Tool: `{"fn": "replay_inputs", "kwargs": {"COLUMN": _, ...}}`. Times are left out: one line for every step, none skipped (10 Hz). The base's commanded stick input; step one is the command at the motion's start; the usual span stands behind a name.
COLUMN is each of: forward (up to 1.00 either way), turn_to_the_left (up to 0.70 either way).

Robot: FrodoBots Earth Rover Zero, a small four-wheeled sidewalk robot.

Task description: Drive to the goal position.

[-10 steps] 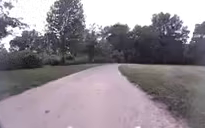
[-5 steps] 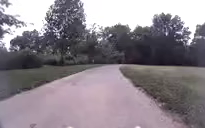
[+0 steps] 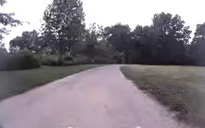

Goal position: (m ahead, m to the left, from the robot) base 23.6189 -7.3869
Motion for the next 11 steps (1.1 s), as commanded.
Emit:
{"fn": "replay_inputs", "kwargs": {"forward": 0.7, "turn_to_the_left": 0.0}}
{"fn": "replay_inputs", "kwargs": {"forward": 0.7, "turn_to_the_left": 0.0}}
{"fn": "replay_inputs", "kwargs": {"forward": 0.7, "turn_to_the_left": 0.0}}
{"fn": "replay_inputs", "kwargs": {"forward": 0.7, "turn_to_the_left": 0.0}}
{"fn": "replay_inputs", "kwargs": {"forward": 0.7, "turn_to_the_left": 0.0}}
{"fn": "replay_inputs", "kwargs": {"forward": 0.7, "turn_to_the_left": 0.0}}
{"fn": "replay_inputs", "kwargs": {"forward": 0.7, "turn_to_the_left": 0.0}}
{"fn": "replay_inputs", "kwargs": {"forward": 0.7, "turn_to_the_left": 0.0}}
{"fn": "replay_inputs", "kwargs": {"forward": 0.7, "turn_to_the_left": 0.0}}
{"fn": "replay_inputs", "kwargs": {"forward": 0.7, "turn_to_the_left": 0.0}}
{"fn": "replay_inputs", "kwargs": {"forward": 0.7, "turn_to_the_left": 0.0}}
